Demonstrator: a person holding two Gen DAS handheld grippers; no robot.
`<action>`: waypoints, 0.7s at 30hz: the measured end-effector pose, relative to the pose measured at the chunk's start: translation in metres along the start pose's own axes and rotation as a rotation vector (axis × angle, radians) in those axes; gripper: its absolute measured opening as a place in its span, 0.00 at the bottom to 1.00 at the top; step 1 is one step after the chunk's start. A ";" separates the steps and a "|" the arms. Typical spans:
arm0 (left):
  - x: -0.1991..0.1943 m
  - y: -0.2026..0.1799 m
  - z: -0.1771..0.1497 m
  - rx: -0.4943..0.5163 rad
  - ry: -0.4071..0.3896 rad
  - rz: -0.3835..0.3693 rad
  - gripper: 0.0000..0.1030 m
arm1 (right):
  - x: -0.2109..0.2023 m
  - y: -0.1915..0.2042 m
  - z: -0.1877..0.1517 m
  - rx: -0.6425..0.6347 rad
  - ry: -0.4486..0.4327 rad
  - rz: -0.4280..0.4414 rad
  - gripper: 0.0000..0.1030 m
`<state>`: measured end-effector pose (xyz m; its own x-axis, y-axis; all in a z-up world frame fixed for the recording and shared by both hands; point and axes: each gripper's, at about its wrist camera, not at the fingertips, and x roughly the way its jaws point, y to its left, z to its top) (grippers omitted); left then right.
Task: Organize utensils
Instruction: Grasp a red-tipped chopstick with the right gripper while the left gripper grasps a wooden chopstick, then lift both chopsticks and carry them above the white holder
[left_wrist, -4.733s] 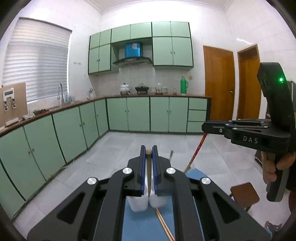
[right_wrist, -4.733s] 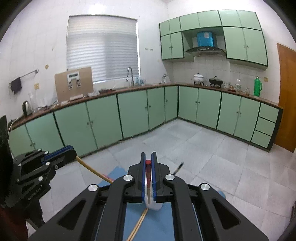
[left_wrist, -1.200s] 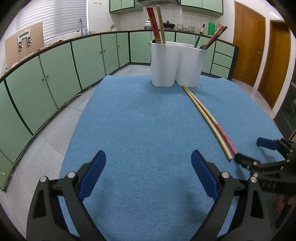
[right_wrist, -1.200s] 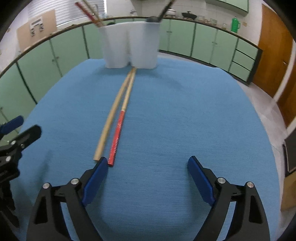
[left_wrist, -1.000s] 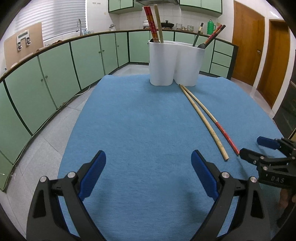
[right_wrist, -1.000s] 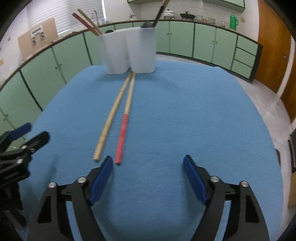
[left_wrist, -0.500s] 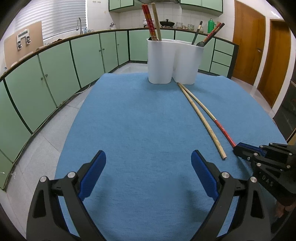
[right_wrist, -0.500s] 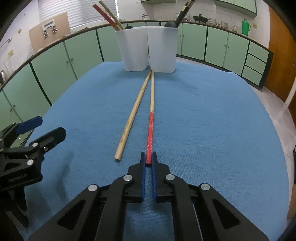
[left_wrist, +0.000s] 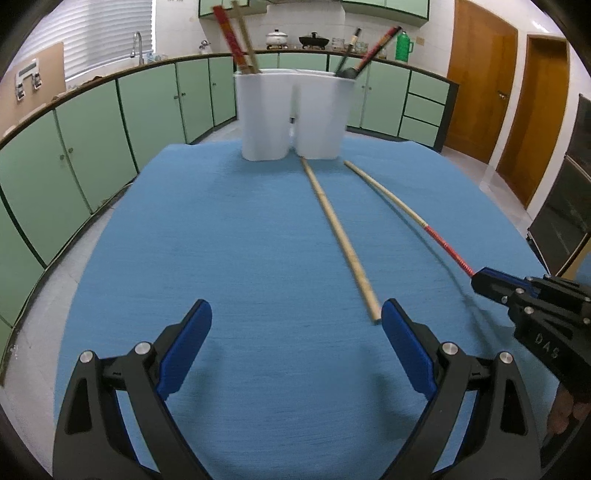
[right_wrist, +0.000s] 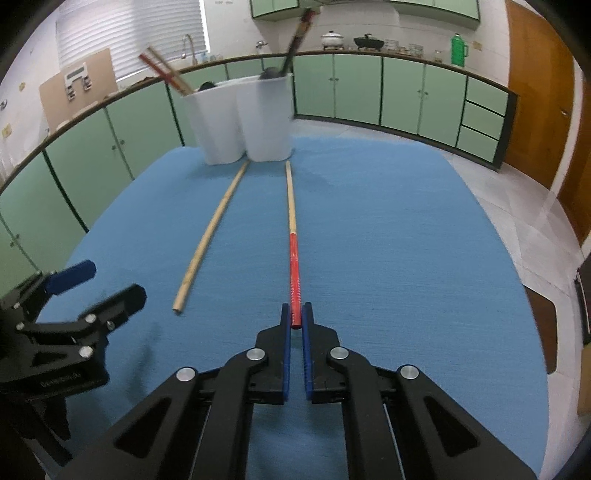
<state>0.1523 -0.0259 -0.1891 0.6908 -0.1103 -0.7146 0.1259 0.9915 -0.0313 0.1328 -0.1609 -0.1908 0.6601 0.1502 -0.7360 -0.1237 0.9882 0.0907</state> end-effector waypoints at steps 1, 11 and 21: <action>0.002 -0.005 0.000 0.005 0.007 -0.006 0.78 | -0.001 -0.003 0.000 0.008 -0.002 0.000 0.05; 0.027 -0.035 0.003 0.030 0.095 -0.016 0.47 | -0.005 -0.028 0.002 0.054 -0.009 0.007 0.06; 0.030 -0.049 0.007 0.055 0.102 0.001 0.09 | -0.004 -0.034 -0.002 0.062 -0.014 0.019 0.06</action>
<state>0.1716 -0.0779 -0.2041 0.6156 -0.0988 -0.7819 0.1656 0.9862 0.0057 0.1326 -0.1948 -0.1920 0.6682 0.1688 -0.7246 -0.0906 0.9851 0.1459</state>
